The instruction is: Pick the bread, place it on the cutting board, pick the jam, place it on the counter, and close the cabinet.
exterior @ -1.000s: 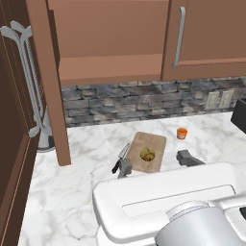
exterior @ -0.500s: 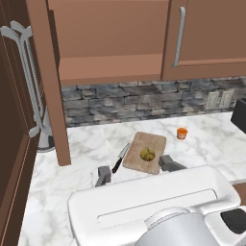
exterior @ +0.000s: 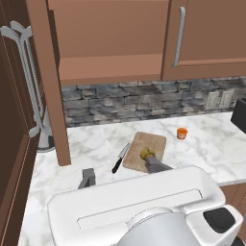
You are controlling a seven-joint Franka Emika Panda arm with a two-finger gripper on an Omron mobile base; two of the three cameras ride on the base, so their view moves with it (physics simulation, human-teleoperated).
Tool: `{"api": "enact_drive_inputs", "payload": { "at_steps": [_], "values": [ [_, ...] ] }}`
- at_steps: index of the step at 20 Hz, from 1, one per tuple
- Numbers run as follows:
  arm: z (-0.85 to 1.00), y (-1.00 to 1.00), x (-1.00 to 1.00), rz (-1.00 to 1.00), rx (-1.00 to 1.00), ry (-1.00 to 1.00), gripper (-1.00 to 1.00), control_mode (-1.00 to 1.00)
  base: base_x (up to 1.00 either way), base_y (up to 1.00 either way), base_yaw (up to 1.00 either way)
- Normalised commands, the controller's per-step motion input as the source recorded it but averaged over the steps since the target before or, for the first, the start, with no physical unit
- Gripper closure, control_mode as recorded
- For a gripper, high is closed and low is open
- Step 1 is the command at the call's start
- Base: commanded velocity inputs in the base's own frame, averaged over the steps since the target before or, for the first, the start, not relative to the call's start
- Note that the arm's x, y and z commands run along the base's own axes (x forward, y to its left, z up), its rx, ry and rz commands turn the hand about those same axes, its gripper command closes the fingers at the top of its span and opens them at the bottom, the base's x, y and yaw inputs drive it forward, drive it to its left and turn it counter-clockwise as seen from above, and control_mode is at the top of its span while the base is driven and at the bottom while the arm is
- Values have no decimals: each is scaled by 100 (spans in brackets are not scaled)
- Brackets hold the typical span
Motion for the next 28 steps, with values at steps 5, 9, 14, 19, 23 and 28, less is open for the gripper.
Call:
{"api": "enact_drive_inputs", "payload": {
  "at_steps": [5, 9, 14, 19, 23, 28],
  "values": [
    [0, 3, 0, 1, 0, 1, -100, -100, 0, 0, 0],
    [0, 5, 0, 1, 0, 0, -100, -100, 0, 0, 0],
    [0, 1, 0, 2, 0, 0, -100, -100, 0, 0, 0],
    [0, 1, 0, 3, 0, 1, -100, -100, 0, 0, 0],
    [0, 4, 0, 2, 0, 2, -100, -100, 0, 0, 0],
    [0, 8, 0, 2, 0, 2, -100, -100, 0, 0, 0]
  ]
}}
